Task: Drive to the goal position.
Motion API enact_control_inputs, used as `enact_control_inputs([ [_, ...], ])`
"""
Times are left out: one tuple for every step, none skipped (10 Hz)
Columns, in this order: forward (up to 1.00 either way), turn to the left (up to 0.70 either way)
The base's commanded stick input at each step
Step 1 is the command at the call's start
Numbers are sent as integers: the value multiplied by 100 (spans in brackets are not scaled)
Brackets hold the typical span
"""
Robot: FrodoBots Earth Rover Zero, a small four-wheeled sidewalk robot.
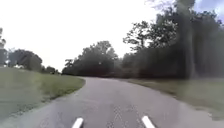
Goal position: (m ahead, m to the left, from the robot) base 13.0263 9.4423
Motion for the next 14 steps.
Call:
enact_control_inputs([
  [69,3],
  [69,3],
  [69,3],
  [69,3],
  [69,3],
  [69,3],
  [69,3],
  [69,3],
  [69,3],
  [69,3],
  [69,3],
  [69,3],
  [69,12],
  [69,22],
])
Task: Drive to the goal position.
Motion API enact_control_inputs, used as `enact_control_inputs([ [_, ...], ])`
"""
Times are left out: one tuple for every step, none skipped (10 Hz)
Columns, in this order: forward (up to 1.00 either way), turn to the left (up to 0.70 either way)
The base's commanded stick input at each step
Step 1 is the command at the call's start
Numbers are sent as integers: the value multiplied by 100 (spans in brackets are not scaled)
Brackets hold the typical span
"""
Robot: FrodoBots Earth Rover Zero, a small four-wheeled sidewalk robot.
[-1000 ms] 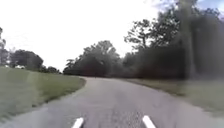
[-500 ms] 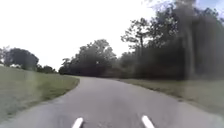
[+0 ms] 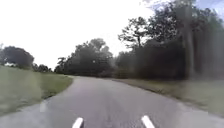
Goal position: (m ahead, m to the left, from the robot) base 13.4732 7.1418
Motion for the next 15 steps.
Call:
enact_control_inputs([
  [69,32],
  [69,34],
  [69,34],
  [69,34],
  [69,34],
  [69,34],
  [69,34],
  [69,34],
  [69,34],
  [69,19],
  [69,3],
  [69,3],
  [69,3],
  [69,3],
  [69,3],
])
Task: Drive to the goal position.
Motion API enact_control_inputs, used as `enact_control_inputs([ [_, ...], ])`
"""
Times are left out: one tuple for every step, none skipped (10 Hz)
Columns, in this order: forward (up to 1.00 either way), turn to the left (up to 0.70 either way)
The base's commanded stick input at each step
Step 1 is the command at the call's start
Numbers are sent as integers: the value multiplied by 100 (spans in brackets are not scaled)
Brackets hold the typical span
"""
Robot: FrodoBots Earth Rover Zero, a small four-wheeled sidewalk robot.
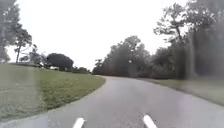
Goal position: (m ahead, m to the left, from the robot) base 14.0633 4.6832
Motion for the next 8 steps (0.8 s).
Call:
enact_control_inputs([
  [69,3],
  [69,3],
  [69,3],
  [69,3],
  [69,3],
  [69,3],
  [69,3],
  [69,3],
])
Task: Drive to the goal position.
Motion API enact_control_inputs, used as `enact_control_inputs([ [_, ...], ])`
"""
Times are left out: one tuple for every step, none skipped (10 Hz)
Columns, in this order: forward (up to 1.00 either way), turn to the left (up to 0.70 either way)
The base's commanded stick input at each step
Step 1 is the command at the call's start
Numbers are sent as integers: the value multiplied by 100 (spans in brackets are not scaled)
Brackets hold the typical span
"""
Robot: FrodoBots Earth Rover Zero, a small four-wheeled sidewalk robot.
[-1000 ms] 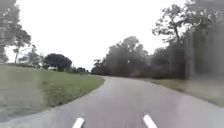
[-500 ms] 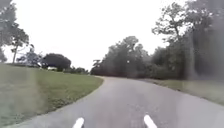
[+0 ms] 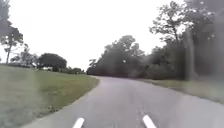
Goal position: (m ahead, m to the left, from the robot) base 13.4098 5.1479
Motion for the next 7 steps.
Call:
enact_control_inputs([
  [69,3],
  [69,3],
  [69,3],
  [69,3],
  [69,3],
  [69,3],
  [69,3],
])
